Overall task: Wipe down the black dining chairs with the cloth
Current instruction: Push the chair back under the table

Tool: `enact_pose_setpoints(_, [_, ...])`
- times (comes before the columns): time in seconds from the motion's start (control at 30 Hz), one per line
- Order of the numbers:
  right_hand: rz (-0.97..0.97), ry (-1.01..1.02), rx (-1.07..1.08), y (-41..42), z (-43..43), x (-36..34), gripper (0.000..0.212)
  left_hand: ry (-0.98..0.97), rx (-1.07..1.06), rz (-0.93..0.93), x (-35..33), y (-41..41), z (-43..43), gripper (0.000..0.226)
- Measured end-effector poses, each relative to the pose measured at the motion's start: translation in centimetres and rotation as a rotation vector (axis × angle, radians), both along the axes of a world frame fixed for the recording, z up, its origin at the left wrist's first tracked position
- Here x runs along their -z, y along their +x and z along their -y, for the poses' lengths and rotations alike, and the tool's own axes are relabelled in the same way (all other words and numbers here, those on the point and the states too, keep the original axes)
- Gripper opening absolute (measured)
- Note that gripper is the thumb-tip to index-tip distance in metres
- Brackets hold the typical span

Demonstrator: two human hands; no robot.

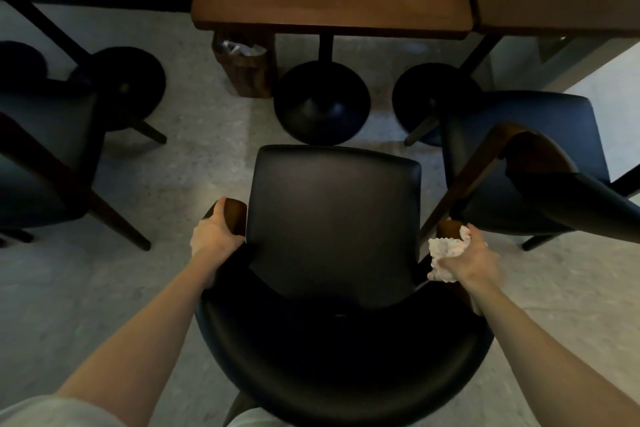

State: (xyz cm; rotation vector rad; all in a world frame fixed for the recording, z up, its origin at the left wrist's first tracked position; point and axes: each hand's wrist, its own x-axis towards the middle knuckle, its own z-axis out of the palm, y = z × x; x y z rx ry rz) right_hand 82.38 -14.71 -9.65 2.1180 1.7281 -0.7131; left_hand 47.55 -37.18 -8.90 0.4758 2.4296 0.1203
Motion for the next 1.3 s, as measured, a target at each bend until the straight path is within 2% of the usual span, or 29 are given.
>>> enact_pose_setpoints(0.17, [0.001,0.031,-0.021,0.1,0.4,-0.2,0.085,0.003,0.043,-0.011,-0.1,0.0,0.5,0.093])
enact_pose_setpoints(0.6, [0.082,0.024,-0.118,-0.8,-1.0,-2.0,0.083,-0.001,0.039,-0.03,-0.3,-1.0,-1.5,0.089])
enact_pose_setpoints(0.87, [0.143,0.028,-0.203,-5.0,-6.8,-2.3,0.078,0.001,-0.015,-0.047,-0.1,-4.8,-6.4,0.091])
enact_pose_setpoints(1.13, [0.048,0.054,-0.165,-9.2,-12.7,-2.3,0.073,-0.014,-0.041,-0.059,0.1,-9.2,-12.0,0.09])
enact_pose_setpoints(1.3, [0.065,0.038,-0.175,-10.6,-14.6,-2.5,0.075,-0.038,-0.044,-0.055,0.0,-10.6,-14.3,0.091])
